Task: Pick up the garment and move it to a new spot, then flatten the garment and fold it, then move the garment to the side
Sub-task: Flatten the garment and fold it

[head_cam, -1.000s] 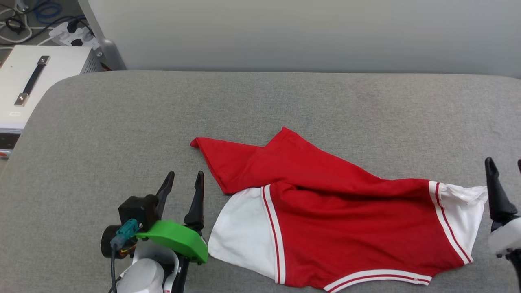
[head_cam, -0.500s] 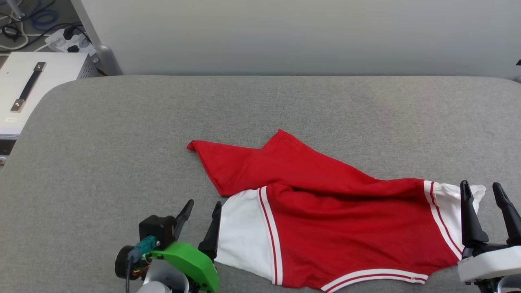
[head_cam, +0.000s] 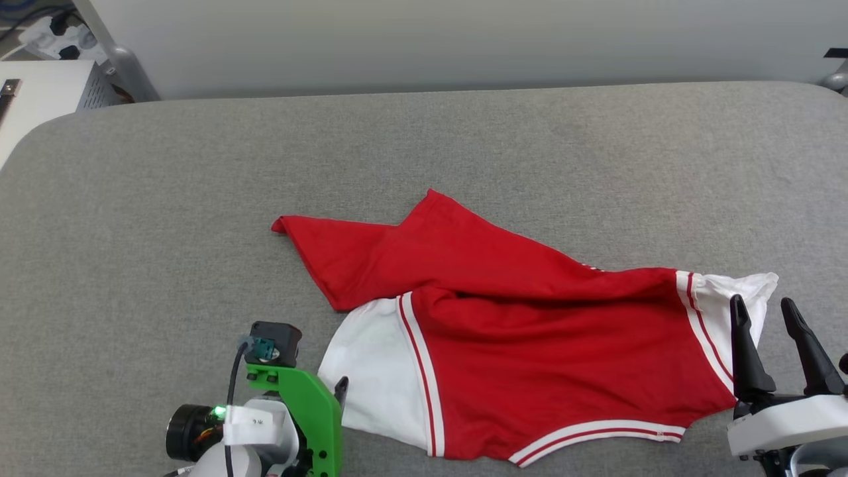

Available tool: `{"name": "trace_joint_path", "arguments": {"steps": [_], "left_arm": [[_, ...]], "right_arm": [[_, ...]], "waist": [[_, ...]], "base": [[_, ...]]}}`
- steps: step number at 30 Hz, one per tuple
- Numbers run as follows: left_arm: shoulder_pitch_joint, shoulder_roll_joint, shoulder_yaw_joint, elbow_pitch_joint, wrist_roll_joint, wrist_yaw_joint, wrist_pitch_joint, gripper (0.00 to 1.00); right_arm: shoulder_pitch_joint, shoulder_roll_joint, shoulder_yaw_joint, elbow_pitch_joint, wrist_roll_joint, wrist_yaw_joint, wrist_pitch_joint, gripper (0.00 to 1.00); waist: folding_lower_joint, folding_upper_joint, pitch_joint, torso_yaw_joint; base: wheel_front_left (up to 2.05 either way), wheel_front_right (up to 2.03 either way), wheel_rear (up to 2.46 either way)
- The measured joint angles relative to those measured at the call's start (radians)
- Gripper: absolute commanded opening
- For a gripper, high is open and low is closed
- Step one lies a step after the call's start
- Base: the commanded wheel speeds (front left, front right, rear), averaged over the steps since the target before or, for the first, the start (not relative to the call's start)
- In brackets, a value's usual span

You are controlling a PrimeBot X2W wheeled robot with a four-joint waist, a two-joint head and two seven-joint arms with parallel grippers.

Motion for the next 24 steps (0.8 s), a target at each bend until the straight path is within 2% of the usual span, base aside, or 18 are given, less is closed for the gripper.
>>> {"name": "trace_joint_path", "arguments": {"steps": [5, 12, 13, 14, 24], "left_arm": [[0.002, 0.010, 0.004, 0.001, -0.010, 0.041, 0.082, 1.00], [0.000, 0.015, 0.005, 0.021, -0.011, 0.052, 0.113, 1.00], [-0.001, 0.015, 0.005, 0.023, -0.015, 0.052, 0.121, 0.39], [-0.002, 0.015, 0.007, 0.023, -0.022, 0.052, 0.124, 0.00], [0.008, -0.005, 0.056, -0.002, -0.066, 0.048, 0.023, 0.00]], "right_arm": [[-0.025, 0.000, 0.012, 0.012, 0.000, 0.000, -0.008, 1.00], [-0.039, -0.001, 0.017, 0.029, 0.000, 0.000, -0.017, 1.00], [-0.040, -0.002, 0.017, 0.031, -0.002, 0.000, -0.017, 1.00], [-0.040, -0.002, 0.017, 0.033, -0.002, 0.000, -0.017, 1.00], [-0.038, -0.055, 0.015, 0.052, -0.025, 0.000, 0.042, 1.00]], "waist": [[0.0000, 0.0000, 0.038, -0.027], [0.0000, 0.0000, 0.076, -0.049], [0.0000, 0.0001, 0.079, -0.051], [0.0000, 0.0000, 0.081, -0.052], [0.0000, 0.0000, 0.037, -0.026]], "base": [[0.00, 0.00, 0.00], [0.00, 0.00, 0.00], [0.00, 0.00, 0.00], [0.00, 0.00, 0.00], [0.00, 0.00, 0.00]]}}
